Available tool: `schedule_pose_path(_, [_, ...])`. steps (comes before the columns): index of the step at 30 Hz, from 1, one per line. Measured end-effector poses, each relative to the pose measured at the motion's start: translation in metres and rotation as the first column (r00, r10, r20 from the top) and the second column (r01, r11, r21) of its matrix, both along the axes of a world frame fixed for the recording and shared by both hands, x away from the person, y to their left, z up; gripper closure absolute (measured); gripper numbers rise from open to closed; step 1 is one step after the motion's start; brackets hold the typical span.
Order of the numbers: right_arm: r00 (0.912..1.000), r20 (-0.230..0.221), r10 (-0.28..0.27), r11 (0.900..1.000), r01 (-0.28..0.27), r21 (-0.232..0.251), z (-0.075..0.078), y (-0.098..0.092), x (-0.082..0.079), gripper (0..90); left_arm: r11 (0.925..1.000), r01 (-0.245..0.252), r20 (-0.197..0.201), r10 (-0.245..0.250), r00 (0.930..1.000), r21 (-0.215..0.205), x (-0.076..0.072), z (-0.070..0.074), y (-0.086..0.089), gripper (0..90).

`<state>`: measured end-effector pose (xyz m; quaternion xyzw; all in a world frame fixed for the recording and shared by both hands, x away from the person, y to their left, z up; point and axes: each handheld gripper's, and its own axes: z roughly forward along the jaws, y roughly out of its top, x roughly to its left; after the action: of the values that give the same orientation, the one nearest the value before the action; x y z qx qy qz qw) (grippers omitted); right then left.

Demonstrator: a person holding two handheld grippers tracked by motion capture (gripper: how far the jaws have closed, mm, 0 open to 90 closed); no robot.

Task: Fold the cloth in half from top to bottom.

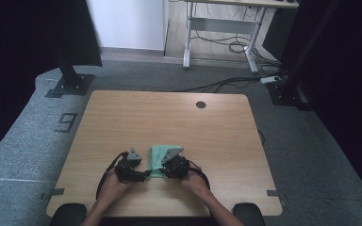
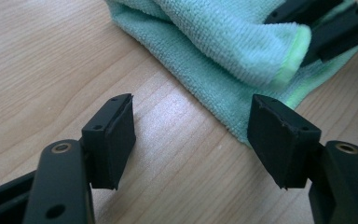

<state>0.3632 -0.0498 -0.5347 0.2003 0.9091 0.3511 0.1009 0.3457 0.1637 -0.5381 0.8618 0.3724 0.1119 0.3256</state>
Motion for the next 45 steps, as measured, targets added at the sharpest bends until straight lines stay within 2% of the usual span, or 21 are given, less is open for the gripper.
schedule_pose_path(4, [0.9997,0.024,0.0,1.0,0.0,0.005,0.005,-0.001,-0.002,81.5,1.0,-0.004,0.011,0.004,0.9999,0.007,-0.001,-0.001,-0.002,32.4])
schedule_pose_path(6, [0.9999,0.017,0.001,1.0,-0.002,0.03,0.012,-0.003,-0.004,81.4,1.0,-0.006,0.012,0.006,0.9999,0.006,-0.001,-0.001,-0.002,32.4])
schedule_pose_path(10, [0.9997,0.003,0.023,0.999,-0.023,0.043,0.021,-0.003,-0.009,80.2,0.9999,-0.009,0.011,0.009,0.9999,0.007,-0.001,-0.001,-0.002,32.4])
schedule_pose_path(15, [0.9992,-0.022,0.034,0.999,-0.033,0.033,0.013,0.0,-0.011,78.2,1.0,-0.004,-0.002,0.004,1.0,0.004,0.0,0.0,-0.001,32.6])
schedule_pose_path(17, [0.9986,-0.043,0.03,0.999,-0.028,0.032,0.007,0.001,-0.01,76.0,1.0,0.002,-0.025,-0.002,0.9997,-0.006,0.001,0.002,0.001,32.8])
schedule_pose_path(19, [0.9972,-0.07,0.028,0.999,-0.025,0.041,0.001,0.0,-0.009,72.6,1.0,-0.004,-0.031,0.004,0.9995,-0.006,0.001,0.008,0.006,32.8])
schedule_pose_path(21, [0.9956,-0.091,0.024,0.997,-0.018,0.07,-0.001,-0.002,-0.008,69.3,0.9997,-0.014,-0.014,0.014,0.9998,-0.018,0.001,0.017,0.011,33.2])
schedule_pose_path(24, [0.9931,-0.113,0.031,0.996,-0.021,0.088,-0.001,-0.004,-0.007,64.3,0.9966,-0.038,0.022,0.04,0.999,-0.073,0.006,0.034,0.016,33.6])
schedule_pose_path(26, [0.992,-0.121,0.034,0.995,-0.023,0.093,-0.001,-0.003,-0.007,61.6,0.9945,-0.035,0.043,0.039,0.9983,-0.098,0.013,0.042,0.011,32.7])
schedule_pose_path(28, [0.992,-0.121,0.036,0.995,-0.024,0.096,-0.001,-0.003,-0.008,59.7,0.9934,-0.01,0.05,0.016,0.9986,-0.114,0.02,0.045,0.0,30.8])
schedule_pose_path(29, [0.9916,-0.124,0.035,0.995,-0.022,0.1,-0.001,-0.003,-0.008,58.6,0.9938,0.012,0.04,-0.007,0.9992,-0.111,0.024,0.044,-0.007,30.3])
schedule_pose_path(31, [0.99,-0.136,0.038,0.993,-0.022,0.118,-0.001,-0.005,-0.009,54.4,0.9979,0.024,0.029,-0.023,0.9993,-0.06,0.027,0.039,-0.017,30.0])
schedule_pose_path(33, [0.9903,-0.134,0.037,0.992,-0.021,0.124,0.002,-0.009,-0.011,51.2,0.9999,0.017,0.021,-0.017,0.9996,-0.001,0.028,0.03,-0.02,30.0])
schedule_pose_path(35, [0.9914,-0.128,0.027,0.992,-0.011,0.129,0.006,-0.015,-0.012,48.1,0.9999,0.008,0.008,-0.009,0.9999,0.01,0.026,0.024,-0.017,30.0])
schedule_pose_path(37, [0.9923,-0.123,0.013,0.99,0.004,0.138,0.01,-0.025,-0.013,42.7,1.0,-0.001,0.003,0.001,1.0,-0.01,0.021,0.022,-0.013,30.0])
schedule_pose_path(39, [0.9901,-0.14,0.008,0.986,0.016,0.167,0.014,-0.038,-0.012,40.3,0.9998,0.003,0.003,-0.003,1.0,-0.019,0.017,0.021,-0.011,30.0])
schedule_pose_path(42, [0.991,-0.111,-0.075,0.984,0.092,0.156,0.018,-0.054,-0.007,33.2,0.9998,0.009,0.0,-0.009,1.0,-0.015,0.014,0.018,-0.011,29.6])
schedule_pose_path(45, [0.9851,-0.065,-0.159,0.979,0.166,0.12,0.016,-0.061,-0.002,27.1,1.0,0.005,-0.002,-0.005,1.0,-0.005,0.013,0.013,-0.011,29.1])
